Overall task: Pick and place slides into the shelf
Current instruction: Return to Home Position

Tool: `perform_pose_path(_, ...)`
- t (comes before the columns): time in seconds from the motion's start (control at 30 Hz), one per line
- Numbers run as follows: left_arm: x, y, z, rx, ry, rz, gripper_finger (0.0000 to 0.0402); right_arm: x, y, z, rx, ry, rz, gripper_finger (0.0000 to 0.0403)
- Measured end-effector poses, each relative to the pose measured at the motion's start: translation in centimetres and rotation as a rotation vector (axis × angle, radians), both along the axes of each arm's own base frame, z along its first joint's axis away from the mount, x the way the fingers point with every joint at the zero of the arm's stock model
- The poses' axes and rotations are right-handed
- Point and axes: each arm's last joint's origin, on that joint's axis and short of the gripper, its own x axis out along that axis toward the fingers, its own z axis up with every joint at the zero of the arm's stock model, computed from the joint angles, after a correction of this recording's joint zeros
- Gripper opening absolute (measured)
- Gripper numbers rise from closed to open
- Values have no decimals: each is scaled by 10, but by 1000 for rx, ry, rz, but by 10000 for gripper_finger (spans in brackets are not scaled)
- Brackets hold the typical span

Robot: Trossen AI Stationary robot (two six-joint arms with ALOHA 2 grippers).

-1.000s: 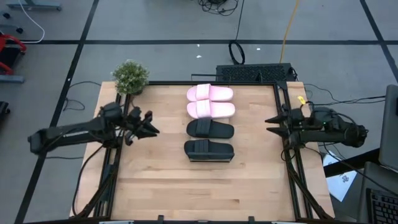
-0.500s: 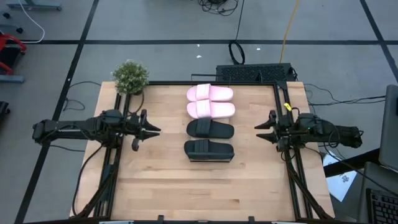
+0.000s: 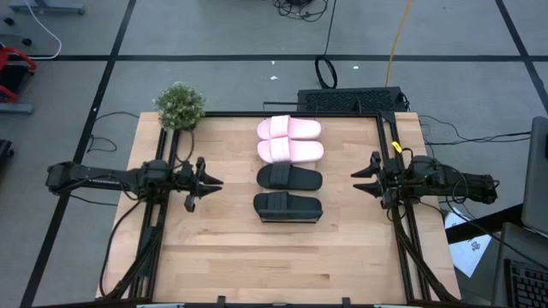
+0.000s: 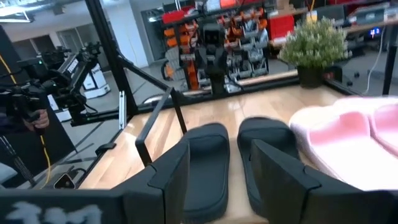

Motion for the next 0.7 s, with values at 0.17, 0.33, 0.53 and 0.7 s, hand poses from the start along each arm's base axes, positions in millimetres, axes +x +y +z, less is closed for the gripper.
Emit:
perform_pose_path(0.17, 1, 0, 4, 53, 13, -3, 83, 4, 0, -5, -18, -38, 6, 162)
perform_pose_path(0.33, 0, 2, 0, 46, 49, 15, 83, 8, 0, -17, -3, -22, 23, 162)
perform_pose_path(0.53, 0, 4, -1, 44, 66, 28, 83, 8, 0, -15, -4, -23, 23, 162)
perform_pose_path(0.7, 0, 4, -3, 45, 81, 29, 83, 8, 0, -18, 8, 6, 13, 162)
